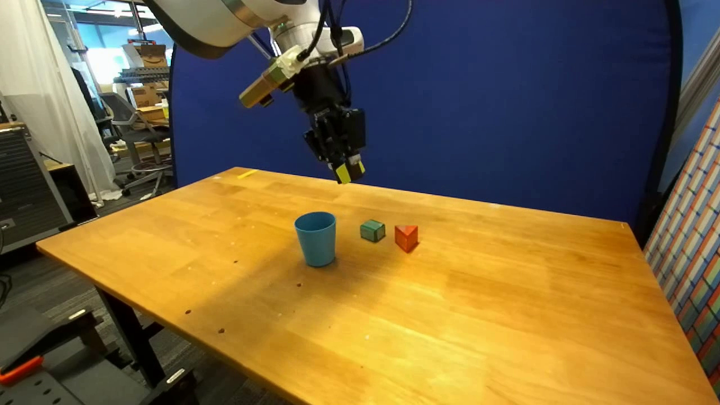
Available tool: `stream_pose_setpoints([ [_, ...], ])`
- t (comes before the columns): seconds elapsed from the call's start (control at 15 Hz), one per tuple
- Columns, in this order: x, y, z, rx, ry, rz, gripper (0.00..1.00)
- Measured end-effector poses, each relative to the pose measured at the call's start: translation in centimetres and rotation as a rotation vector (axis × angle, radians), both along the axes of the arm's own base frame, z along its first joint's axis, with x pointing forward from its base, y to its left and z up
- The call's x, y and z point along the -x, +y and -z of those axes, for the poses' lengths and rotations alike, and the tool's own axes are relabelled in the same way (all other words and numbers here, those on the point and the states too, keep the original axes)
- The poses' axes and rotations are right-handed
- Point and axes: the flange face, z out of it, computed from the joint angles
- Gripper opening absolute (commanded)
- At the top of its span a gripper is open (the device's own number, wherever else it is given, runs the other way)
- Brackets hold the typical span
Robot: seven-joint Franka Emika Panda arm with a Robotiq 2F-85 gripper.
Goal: Put the yellow bock in the blue cup
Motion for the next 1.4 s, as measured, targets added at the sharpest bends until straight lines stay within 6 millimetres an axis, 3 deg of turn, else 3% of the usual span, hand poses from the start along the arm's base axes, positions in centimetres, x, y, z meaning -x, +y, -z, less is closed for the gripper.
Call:
stream_pose_setpoints([
  [0.13,0.4,0.1,1.0,0.0,0.018,0.017,0.16],
  [0.53,0.2,5.4,4.9,-0.023,0.078,-0.035,0.16],
  [0.73,0.3,6.7,6.2,-0.029,0.098,-0.043,0.17],
  [0.8,0.3,6.7,6.4,-0.03,0.103,-0.042,0.48],
  [0.87,0.3,6.7,6.6,-0.033,0.106,-0.037,0.59],
  [1.2,0.5,6.7,6.9,-0.064,0.116,0.0,0.96],
  [1.27,0.6,6.8,6.9,-0.079,0.126,0.01,0.8],
  [1.4,0.8,6.8,6.7,-0.122,0.166,0.024,0.93],
])
